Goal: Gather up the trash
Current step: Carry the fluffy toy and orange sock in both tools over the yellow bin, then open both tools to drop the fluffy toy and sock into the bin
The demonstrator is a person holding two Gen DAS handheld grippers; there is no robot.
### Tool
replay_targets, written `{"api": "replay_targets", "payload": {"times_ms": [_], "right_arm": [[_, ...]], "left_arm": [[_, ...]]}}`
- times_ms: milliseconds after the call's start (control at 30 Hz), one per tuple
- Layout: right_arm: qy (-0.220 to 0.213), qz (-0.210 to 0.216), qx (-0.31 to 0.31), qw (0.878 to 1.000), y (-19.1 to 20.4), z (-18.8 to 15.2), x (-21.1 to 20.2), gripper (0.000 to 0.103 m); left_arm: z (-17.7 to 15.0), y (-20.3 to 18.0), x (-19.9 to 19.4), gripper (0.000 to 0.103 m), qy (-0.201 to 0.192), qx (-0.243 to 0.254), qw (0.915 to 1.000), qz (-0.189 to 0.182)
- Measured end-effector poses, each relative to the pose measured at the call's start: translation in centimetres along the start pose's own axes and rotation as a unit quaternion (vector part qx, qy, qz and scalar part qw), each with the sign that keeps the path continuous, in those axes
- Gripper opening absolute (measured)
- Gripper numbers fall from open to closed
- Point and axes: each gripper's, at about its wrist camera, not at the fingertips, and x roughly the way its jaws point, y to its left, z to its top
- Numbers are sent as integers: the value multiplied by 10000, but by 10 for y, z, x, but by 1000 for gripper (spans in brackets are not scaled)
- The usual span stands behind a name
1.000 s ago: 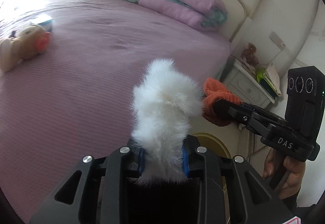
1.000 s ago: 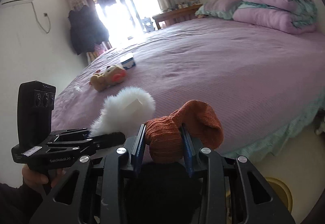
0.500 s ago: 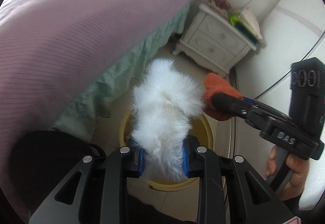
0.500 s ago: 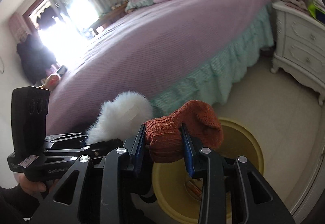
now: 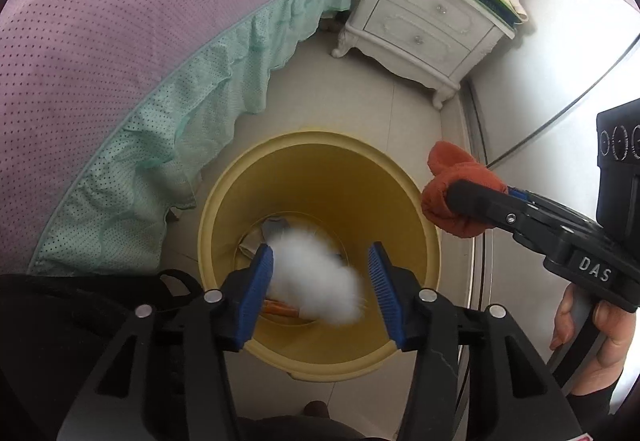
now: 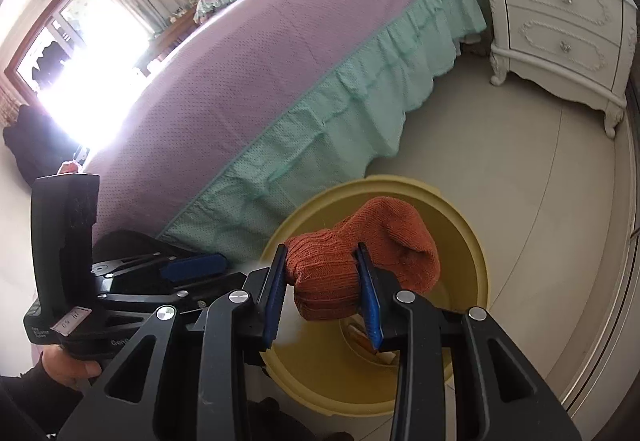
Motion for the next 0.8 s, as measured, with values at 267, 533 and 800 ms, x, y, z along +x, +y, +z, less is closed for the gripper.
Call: {"api": "replay_targets", "payload": {"times_ms": [267, 533, 800], "right_arm": [[258, 114, -104, 9995, 7, -7, 17, 33], [543, 184, -208, 9981, 19, -9, 41, 33], [864, -53, -20, 9962, 11, -18, 63, 56]], "left_arm": [[2, 18, -27, 56, -363, -166, 9989, 230], [3, 33, -31, 56, -366, -233, 9985, 328], [2, 30, -28, 56, -359, -128, 9985, 391]]}}
